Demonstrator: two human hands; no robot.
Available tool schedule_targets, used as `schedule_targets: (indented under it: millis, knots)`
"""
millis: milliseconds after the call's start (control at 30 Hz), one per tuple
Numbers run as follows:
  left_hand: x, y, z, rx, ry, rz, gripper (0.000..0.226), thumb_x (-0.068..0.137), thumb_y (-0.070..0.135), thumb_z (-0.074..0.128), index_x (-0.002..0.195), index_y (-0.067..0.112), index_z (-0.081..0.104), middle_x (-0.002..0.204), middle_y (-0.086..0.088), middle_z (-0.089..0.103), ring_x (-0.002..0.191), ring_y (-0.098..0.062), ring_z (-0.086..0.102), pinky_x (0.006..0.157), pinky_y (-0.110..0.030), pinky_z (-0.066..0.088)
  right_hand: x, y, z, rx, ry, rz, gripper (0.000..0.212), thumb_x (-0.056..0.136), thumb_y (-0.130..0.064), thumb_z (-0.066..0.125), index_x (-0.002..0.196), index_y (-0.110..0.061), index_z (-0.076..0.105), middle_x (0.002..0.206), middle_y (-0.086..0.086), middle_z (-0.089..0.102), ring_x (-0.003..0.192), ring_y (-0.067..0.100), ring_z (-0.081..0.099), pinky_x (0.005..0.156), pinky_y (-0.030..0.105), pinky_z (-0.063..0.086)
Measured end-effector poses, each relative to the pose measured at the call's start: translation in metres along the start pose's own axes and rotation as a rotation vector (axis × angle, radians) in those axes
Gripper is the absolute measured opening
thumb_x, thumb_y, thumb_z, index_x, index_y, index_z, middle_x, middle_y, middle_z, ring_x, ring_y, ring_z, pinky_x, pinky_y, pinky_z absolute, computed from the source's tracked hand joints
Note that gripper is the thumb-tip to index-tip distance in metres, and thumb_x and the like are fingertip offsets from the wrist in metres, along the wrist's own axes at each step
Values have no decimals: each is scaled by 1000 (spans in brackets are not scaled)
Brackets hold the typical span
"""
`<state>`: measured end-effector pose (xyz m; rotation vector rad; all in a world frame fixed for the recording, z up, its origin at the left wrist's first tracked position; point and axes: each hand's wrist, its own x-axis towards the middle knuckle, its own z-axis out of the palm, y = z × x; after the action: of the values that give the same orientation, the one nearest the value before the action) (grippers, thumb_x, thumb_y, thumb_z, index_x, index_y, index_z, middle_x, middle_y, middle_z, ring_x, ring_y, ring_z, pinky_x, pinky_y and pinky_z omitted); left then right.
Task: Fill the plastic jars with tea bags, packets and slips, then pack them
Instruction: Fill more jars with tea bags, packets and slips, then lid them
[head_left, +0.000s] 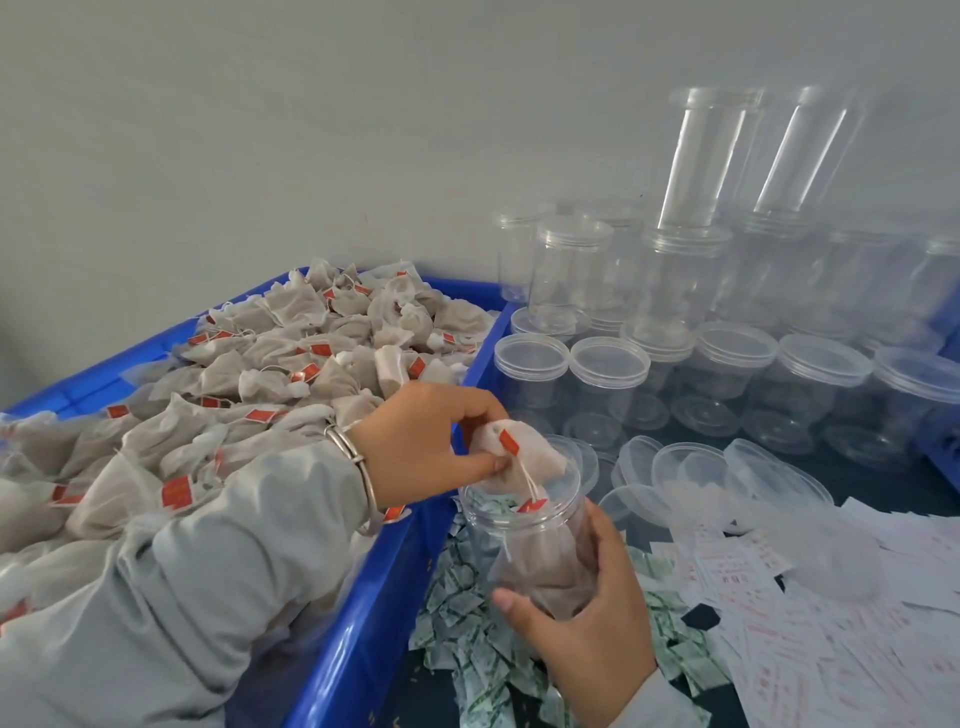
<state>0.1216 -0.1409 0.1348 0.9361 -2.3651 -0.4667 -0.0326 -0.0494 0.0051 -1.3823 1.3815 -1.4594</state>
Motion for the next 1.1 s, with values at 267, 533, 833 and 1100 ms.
schedule_targets:
  millis: [267, 533, 833, 1100]
  knots:
    - [1, -5, 3, 64, -22, -97, 41, 72, 30, 78, 99, 37, 47, 73, 18, 55, 64, 4, 50, 63, -5, 38, -1, 0, 1, -1, 10, 13, 101, 36, -56, 80, 128, -40, 40, 129, -20, 51, 116, -13, 48, 94, 8, 40]
    - [2, -1, 6, 220, -283, -124, 53, 71, 71, 43, 99, 35, 71, 115, 21, 43, 104, 0, 39, 93, -19, 30, 0, 4, 3, 27, 28, 5, 98, 34, -54, 82, 122, -45, 41, 126, -25, 51, 113, -16, 48, 84, -1, 39]
    - [2, 5, 12, 315, -577, -120, 55, 93, 56, 26, 109, 27, 70, 156, 18, 10, 142, -1, 6, 112, -25, 2, 0, 6, 2, -49, 29, -50, 91, 35, -56, 81, 116, -49, 39, 125, -29, 46, 113, -23, 42, 84, -5, 32]
    - [5, -27, -37, 201, 78, -380, 13, 90, 26, 56, 95, 31, 67, 106, 13, 58, 98, -7, 52, 87, -23, 38, 1, 12, -1, -21, 95, -45, 90, 47, -21, 95, 112, -50, 40, 120, -31, 44, 106, -31, 39, 77, -9, 31]
